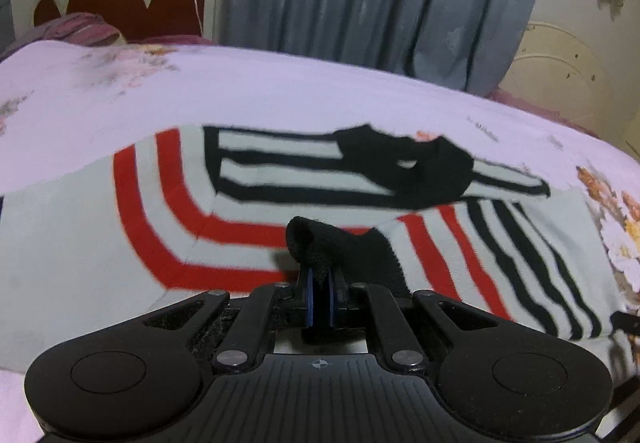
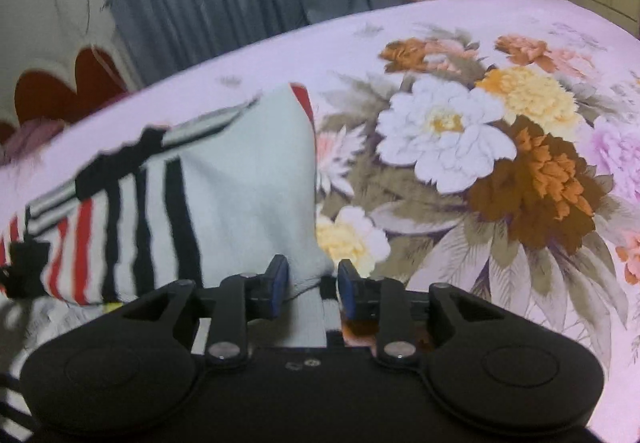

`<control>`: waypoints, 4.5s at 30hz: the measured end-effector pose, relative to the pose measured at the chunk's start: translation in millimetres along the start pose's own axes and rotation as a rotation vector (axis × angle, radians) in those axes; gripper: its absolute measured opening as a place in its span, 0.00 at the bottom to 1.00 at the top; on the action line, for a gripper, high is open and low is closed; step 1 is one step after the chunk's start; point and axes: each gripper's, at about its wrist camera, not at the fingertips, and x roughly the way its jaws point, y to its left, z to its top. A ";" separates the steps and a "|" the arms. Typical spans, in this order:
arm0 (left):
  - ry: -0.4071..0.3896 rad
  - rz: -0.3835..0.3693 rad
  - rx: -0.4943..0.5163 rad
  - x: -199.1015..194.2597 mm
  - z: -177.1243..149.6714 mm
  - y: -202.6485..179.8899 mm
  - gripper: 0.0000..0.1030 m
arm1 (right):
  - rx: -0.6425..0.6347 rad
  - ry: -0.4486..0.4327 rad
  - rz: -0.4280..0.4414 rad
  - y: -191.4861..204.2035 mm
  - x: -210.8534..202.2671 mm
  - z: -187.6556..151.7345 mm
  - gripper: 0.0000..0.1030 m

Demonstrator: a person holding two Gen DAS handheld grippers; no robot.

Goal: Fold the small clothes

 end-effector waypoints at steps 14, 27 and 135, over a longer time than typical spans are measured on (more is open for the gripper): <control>-0.013 -0.014 -0.047 17.8 16.4 9.9 0.51 | 0.062 -0.139 0.148 -22.2 34.0 91.5 0.48; -0.058 0.036 0.036 31.5 4.0 -4.7 0.07 | -0.043 -0.031 0.120 -19.9 99.2 96.5 0.11; -0.345 0.061 -0.517 -84.5 -13.0 252.8 0.03 | -0.221 -0.050 0.017 122.3 -24.4 9.3 0.30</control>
